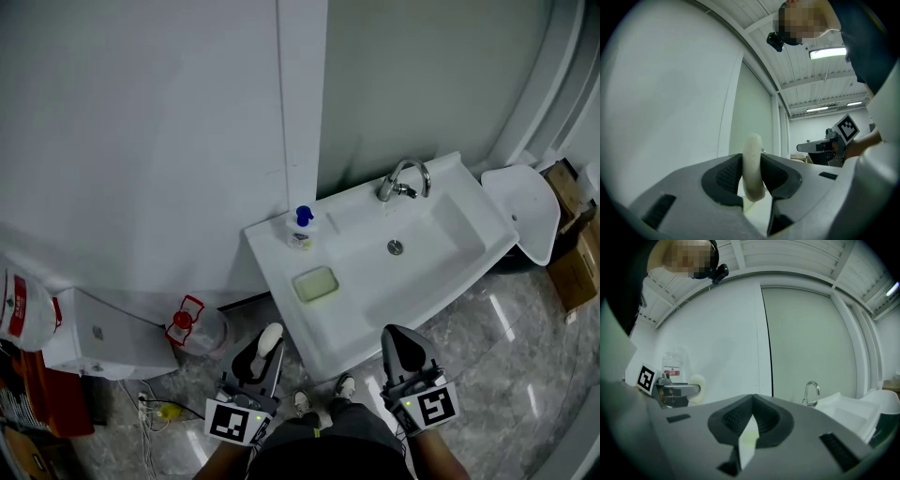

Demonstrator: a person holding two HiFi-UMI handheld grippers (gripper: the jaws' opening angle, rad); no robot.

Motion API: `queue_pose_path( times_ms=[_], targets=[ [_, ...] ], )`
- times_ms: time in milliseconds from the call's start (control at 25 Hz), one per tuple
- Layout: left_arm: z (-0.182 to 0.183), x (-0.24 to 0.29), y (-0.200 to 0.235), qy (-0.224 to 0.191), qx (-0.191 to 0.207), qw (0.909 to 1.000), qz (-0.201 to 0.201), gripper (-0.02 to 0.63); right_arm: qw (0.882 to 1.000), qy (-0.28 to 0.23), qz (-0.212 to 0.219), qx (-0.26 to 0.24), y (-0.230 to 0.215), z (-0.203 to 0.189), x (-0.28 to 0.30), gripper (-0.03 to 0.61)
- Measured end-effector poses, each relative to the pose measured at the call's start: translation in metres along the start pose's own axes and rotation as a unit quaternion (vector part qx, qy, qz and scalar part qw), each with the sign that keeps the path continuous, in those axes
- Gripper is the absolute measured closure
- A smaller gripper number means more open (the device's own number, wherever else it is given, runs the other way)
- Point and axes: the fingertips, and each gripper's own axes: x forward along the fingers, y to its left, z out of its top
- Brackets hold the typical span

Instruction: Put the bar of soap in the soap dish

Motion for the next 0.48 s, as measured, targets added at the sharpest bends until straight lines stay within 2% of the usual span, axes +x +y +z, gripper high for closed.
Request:
queue_pose_path(
  times_ms=[200,360,480],
  targets=[
    [-0.006,0.009,-0.002,0.029,-0.012,0.9995,0.012,0.499,1.0,0.003,0.008,0.01,-0.017,-0.007,0.013,0.568],
    [-0.002,0.017,-0.002,0.015,0.019,0.9994,0.024,0.499,1.0,0.003,0.018,0.012,-0.028,-0.008,0.021,0.568],
    [0.003,0.019,-0.006,0.007,0.027,0.9991,0.033,0.499,0.999,-0.002,0.028,0.015,-0.033,-0.006,0.027,0.568]
  ],
)
